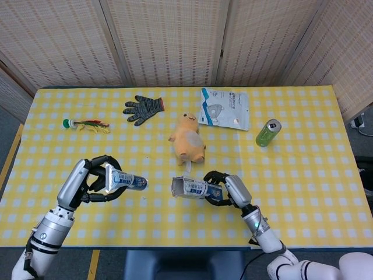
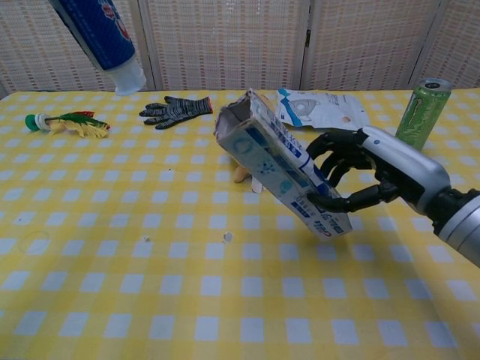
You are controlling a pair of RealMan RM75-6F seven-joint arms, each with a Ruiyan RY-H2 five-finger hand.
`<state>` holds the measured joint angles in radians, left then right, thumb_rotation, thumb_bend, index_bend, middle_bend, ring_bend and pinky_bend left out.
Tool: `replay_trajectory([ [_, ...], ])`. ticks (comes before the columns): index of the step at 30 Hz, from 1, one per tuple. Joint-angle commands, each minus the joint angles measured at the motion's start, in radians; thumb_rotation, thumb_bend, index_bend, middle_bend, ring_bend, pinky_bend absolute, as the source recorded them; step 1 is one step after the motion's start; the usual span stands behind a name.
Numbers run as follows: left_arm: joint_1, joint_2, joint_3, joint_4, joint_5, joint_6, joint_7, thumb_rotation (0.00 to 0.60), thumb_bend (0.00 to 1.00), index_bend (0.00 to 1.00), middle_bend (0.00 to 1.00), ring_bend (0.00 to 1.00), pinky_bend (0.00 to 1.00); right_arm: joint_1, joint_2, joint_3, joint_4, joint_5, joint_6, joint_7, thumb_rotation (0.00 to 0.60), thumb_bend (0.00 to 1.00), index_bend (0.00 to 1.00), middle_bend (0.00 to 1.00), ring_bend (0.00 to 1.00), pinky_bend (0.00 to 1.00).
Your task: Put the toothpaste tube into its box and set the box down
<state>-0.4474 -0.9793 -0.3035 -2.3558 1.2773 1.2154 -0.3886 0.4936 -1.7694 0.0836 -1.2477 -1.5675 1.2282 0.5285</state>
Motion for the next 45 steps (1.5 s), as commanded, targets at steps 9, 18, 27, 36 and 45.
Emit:
replay_trajectory([
  [9, -0.076, -0.122, -0.021, 0.0, -0.076, 0.007, 0.125, 0.6, 0.42, 0.78, 1.0, 1.0, 1.0, 0.054, -0.09, 0.038, 0.017, 0.015, -0.029, 0.033, 0.6, 0.32, 0.5, 0.37, 0.44, 0.56],
  [18, -0.104, -0.195, -0.019, 0.0, -0.127, 0.028, 0.205, 0.6, 0.42, 0.78, 1.0, 1.0, 1.0, 0.073, -0.101, 0.05, 0.001, 0.012, -0.023, 0.07, 0.6, 0.32, 0.5, 0.37, 0.44, 0.56],
  [27, -0.128, -0.265, -0.032, 0.0, -0.146, 0.057, 0.255, 0.6, 0.42, 0.78, 1.0, 1.0, 1.0, 0.083, -0.102, 0.062, -0.023, 0.013, -0.008, 0.113, 0.6, 0.32, 0.5, 0.37, 0.44, 0.56],
  [36, -0.132, -0.302, -0.071, 0.0, -0.167, 0.088, 0.228, 0.6, 0.42, 0.78, 1.0, 1.0, 1.0, 0.081, -0.107, 0.044, 0.0, 0.009, -0.002, 0.126, 0.6, 0.32, 0.5, 0.37, 0.44, 0.56],
  [45, -0.13, -0.315, -0.1, 0.0, -0.169, 0.104, 0.197, 0.6, 0.42, 0.78, 1.0, 1.0, 1.0, 0.079, -0.115, 0.046, 0.007, -0.005, 0.032, 0.2, 0.6, 0.32, 0.5, 0.37, 0.44, 0.56],
])
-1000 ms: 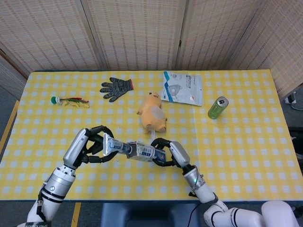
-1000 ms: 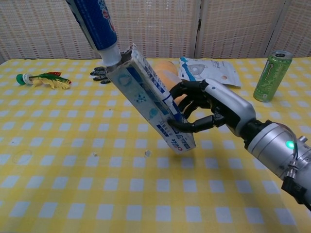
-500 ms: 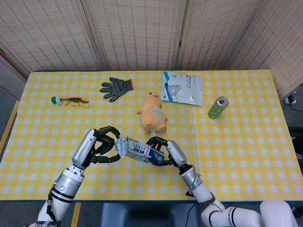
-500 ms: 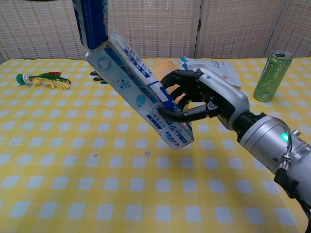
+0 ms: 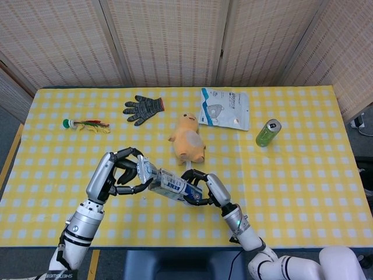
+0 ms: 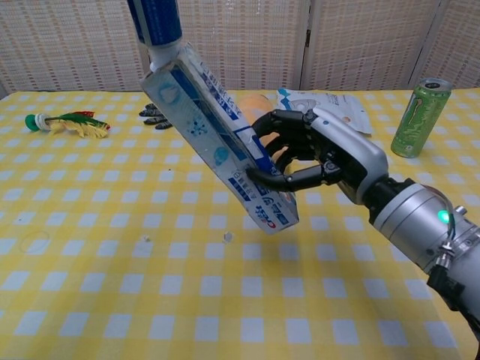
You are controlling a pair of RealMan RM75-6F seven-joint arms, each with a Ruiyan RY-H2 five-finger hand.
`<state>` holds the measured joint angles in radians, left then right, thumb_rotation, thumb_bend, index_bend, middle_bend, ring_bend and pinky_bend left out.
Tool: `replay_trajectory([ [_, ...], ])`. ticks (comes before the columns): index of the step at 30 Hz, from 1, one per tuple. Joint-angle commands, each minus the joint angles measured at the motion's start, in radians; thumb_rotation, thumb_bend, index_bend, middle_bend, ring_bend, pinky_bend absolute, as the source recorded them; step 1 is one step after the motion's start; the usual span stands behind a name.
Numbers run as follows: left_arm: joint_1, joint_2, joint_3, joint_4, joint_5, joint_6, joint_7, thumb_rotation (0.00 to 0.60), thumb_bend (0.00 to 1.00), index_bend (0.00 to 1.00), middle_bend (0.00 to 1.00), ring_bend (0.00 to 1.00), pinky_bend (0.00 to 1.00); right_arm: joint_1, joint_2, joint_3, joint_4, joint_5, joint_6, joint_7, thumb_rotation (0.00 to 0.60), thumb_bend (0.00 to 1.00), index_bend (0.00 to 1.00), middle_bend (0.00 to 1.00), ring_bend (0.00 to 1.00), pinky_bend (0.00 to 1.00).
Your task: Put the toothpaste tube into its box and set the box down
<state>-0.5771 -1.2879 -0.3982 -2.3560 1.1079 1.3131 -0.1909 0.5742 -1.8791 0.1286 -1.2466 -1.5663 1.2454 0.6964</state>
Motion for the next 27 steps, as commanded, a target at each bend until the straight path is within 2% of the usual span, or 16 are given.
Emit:
replay_trajectory([
  [1, 0.0, -0.01, -0.005, 0.0, 0.001, 0.011, 0.003, 0.6, 0.42, 0.78, 1.0, 1.0, 1.0, -0.001, -0.006, 0.001, 0.009, -0.009, 0.019, 0.046, 0.6, 0.32, 0.5, 0.37, 0.44, 0.56],
  [10, 0.007, -0.022, -0.018, 0.0, -0.016, 0.027, -0.011, 0.6, 0.42, 0.78, 1.0, 1.0, 1.0, 0.008, -0.001, 0.013, 0.022, -0.036, 0.067, 0.12, 0.6, 0.32, 0.5, 0.37, 0.43, 0.56],
  [19, 0.025, 0.021, -0.055, 0.0, -0.058, -0.005, -0.102, 0.6, 0.43, 0.78, 1.0, 1.0, 1.0, -0.005, 0.013, 0.017, 0.01, -0.068, 0.152, 0.143, 0.6, 0.32, 0.5, 0.37, 0.43, 0.56],
  [27, 0.04, 0.03, -0.021, 0.0, -0.015, -0.026, -0.11, 0.6, 0.43, 0.78, 1.0, 1.0, 1.0, 0.003, 0.013, 0.022, -0.016, -0.072, 0.167, 0.124, 0.6, 0.32, 0.5, 0.37, 0.43, 0.56],
])
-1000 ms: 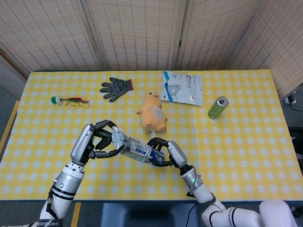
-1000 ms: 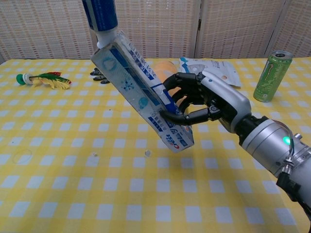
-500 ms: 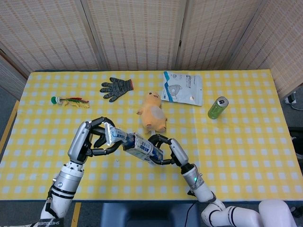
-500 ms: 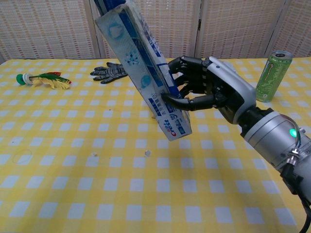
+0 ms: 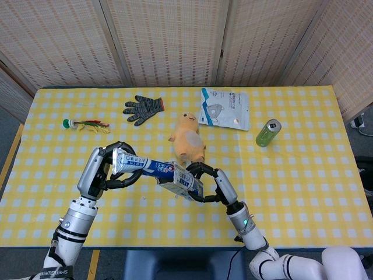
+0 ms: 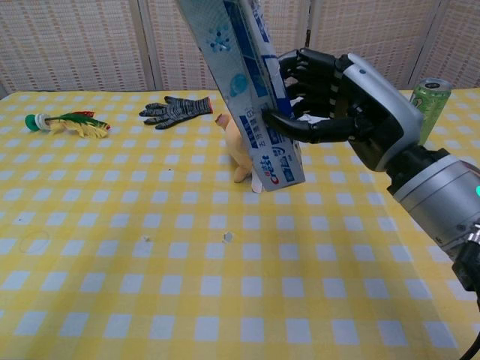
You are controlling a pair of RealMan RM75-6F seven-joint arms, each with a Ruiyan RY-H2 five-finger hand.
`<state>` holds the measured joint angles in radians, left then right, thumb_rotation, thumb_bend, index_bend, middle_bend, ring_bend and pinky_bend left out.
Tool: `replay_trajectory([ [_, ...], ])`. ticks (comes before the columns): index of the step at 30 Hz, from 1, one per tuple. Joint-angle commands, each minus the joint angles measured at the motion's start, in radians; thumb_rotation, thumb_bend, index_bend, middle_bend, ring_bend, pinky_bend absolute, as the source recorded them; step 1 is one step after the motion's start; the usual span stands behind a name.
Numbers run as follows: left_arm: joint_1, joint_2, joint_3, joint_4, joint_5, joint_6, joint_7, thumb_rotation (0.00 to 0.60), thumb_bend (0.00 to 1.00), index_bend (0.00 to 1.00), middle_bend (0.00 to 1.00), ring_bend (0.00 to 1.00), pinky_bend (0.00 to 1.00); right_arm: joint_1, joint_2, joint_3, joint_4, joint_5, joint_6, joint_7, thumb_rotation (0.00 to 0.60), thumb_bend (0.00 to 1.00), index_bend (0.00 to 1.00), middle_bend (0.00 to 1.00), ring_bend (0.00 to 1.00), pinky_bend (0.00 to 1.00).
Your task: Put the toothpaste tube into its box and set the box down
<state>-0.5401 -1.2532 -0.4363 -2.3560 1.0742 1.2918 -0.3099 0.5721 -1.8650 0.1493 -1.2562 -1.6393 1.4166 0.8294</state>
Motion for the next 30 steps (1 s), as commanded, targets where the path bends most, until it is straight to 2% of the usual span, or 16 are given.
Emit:
replay_trajectory([
  [1, 0.003, -0.01, 0.026, 0.0, 0.029, -0.004, 0.016, 0.6, 0.43, 0.78, 1.0, 1.0, 1.0, 0.007, -0.002, 0.001, -0.01, 0.001, -0.007, -0.014, 0.6, 0.32, 0.5, 0.37, 0.43, 0.56],
  [7, 0.0, -0.064, 0.081, 0.0, 0.081, 0.01, 0.08, 0.6, 0.43, 0.77, 1.0, 1.0, 1.0, 0.017, -0.005, 0.003, -0.032, 0.014, -0.028, -0.051, 0.6, 0.32, 0.5, 0.37, 0.43, 0.56],
  [10, -0.003, -0.096, 0.105, 0.0, 0.096, 0.017, 0.115, 0.6, 0.43, 0.72, 1.0, 1.0, 1.0, 0.02, -0.003, 0.002, -0.043, 0.021, -0.039, -0.062, 0.6, 0.32, 0.5, 0.37, 0.44, 0.56],
  [12, -0.008, -0.111, 0.112, 0.0, 0.101, 0.017, 0.136, 0.6, 0.42, 0.53, 1.0, 1.0, 1.0, 0.018, 0.0, -0.001, -0.05, 0.021, -0.04, -0.069, 0.6, 0.32, 0.5, 0.37, 0.44, 0.56],
  [14, -0.013, -0.116, 0.112, 0.0, 0.098, 0.011, 0.141, 0.6, 0.37, 0.22, 1.0, 1.0, 1.0, 0.017, 0.001, -0.003, -0.053, 0.022, -0.04, -0.071, 0.6, 0.32, 0.5, 0.37, 0.44, 0.56],
  [15, -0.015, -0.117, 0.109, 0.0, 0.095, 0.01, 0.143, 0.6, 0.33, 0.11, 1.0, 1.0, 1.0, 0.017, 0.003, -0.004, -0.055, 0.022, -0.039, -0.071, 0.6, 0.32, 0.5, 0.37, 0.44, 0.56],
  [17, -0.017, -0.118, 0.104, 0.0, 0.094, 0.012, 0.149, 0.6, 0.28, 0.01, 1.0, 1.0, 1.0, 0.016, 0.005, -0.007, -0.058, 0.021, -0.039, -0.072, 0.6, 0.31, 0.5, 0.37, 0.43, 0.56],
  [20, -0.019, -0.126, 0.095, 0.0, 0.093, 0.023, 0.16, 0.6, 0.24, 0.0, 1.0, 1.0, 1.0, 0.015, 0.008, -0.01, -0.062, 0.02, -0.039, -0.073, 0.6, 0.32, 0.5, 0.37, 0.43, 0.56],
  [25, -0.02, -0.123, 0.08, 0.0, 0.077, 0.024, 0.155, 0.6, 0.24, 0.0, 1.0, 1.0, 1.0, 0.013, 0.015, -0.016, -0.068, 0.015, -0.035, -0.075, 0.6, 0.32, 0.5, 0.37, 0.43, 0.56],
  [30, 0.002, -0.072, 0.086, 0.0, 0.111, 0.03, 0.169, 0.6, 0.24, 0.0, 1.0, 1.0, 1.0, 0.006, 0.028, -0.026, -0.066, 0.011, -0.031, -0.095, 0.6, 0.32, 0.5, 0.37, 0.43, 0.56],
])
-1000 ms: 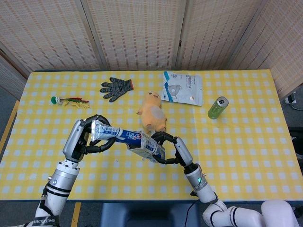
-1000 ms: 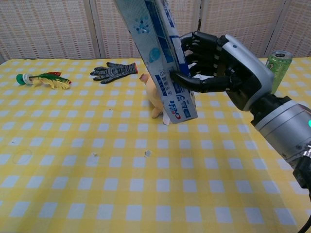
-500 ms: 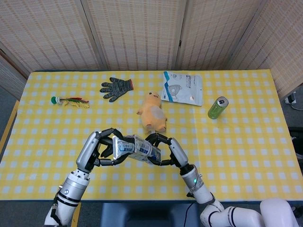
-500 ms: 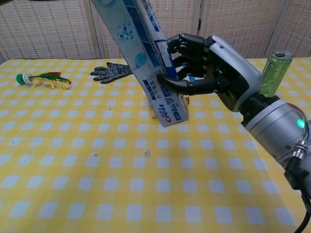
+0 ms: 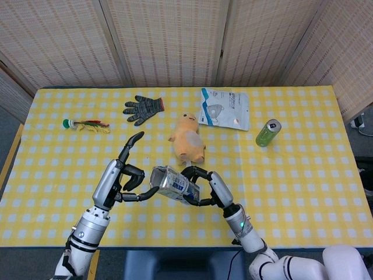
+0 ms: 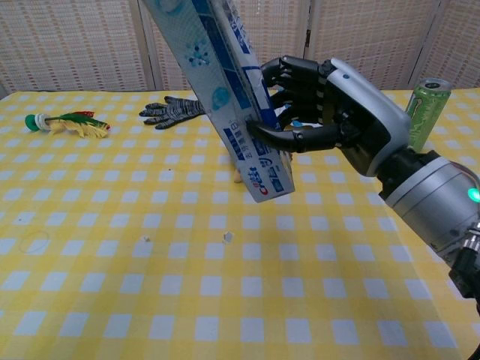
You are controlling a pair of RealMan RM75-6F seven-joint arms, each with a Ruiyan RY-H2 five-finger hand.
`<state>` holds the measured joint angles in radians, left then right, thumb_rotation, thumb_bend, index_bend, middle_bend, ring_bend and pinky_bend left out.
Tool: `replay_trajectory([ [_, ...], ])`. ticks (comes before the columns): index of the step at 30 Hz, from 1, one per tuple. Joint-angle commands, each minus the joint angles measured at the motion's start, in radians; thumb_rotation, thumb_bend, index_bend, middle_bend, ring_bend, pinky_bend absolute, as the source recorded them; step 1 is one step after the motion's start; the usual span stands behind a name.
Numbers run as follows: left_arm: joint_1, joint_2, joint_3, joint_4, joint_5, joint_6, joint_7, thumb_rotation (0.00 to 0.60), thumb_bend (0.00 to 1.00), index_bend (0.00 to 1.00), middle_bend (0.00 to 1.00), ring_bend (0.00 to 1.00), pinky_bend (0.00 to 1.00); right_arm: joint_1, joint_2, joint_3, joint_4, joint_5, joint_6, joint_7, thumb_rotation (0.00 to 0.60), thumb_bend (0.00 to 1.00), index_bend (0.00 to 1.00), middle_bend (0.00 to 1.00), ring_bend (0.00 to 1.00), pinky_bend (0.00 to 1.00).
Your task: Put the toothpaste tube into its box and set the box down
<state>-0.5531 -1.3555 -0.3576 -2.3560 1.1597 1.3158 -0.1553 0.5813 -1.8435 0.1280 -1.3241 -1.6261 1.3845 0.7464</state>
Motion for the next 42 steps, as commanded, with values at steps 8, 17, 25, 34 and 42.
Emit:
replay_trajectory([
  [8, 0.139, 0.234, 0.123, 0.109, 0.23, 0.105, 0.269, 0.6, 0.24, 0.23, 0.51, 0.47, 0.51, -0.034, 0.088, -0.037, -0.008, 0.001, -0.004, -0.122, 0.6, 0.31, 0.5, 0.37, 0.43, 0.56],
  [17, 0.278, 0.247, 0.221, 0.508, 0.364, 0.256, 0.291, 0.6, 0.24, 0.27, 0.29, 0.17, 0.07, -0.075, 0.191, -0.082, -0.013, -0.001, -0.017, -0.288, 0.6, 0.32, 0.5, 0.37, 0.43, 0.56],
  [25, 0.372, 0.183, 0.309, 0.747, 0.365, 0.29, 0.347, 0.6, 0.23, 0.22, 0.2, 0.07, 0.0, -0.121, 0.257, -0.13, -0.008, 0.005, -0.03, -0.433, 0.6, 0.32, 0.5, 0.36, 0.43, 0.56],
  [34, 0.436, 0.142, 0.339, 0.815, 0.363, 0.314, 0.268, 0.6, 0.23, 0.21, 0.2, 0.07, 0.0, -0.168, 0.287, -0.175, 0.052, 0.04, -0.082, -0.494, 0.6, 0.31, 0.5, 0.35, 0.43, 0.56],
  [42, 0.457, 0.126, 0.362, 0.841, 0.366, 0.285, 0.254, 0.6, 0.23, 0.21, 0.2, 0.07, 0.0, -0.164, 0.311, -0.165, 0.052, 0.109, -0.186, -0.581, 0.6, 0.32, 0.47, 0.32, 0.41, 0.56],
])
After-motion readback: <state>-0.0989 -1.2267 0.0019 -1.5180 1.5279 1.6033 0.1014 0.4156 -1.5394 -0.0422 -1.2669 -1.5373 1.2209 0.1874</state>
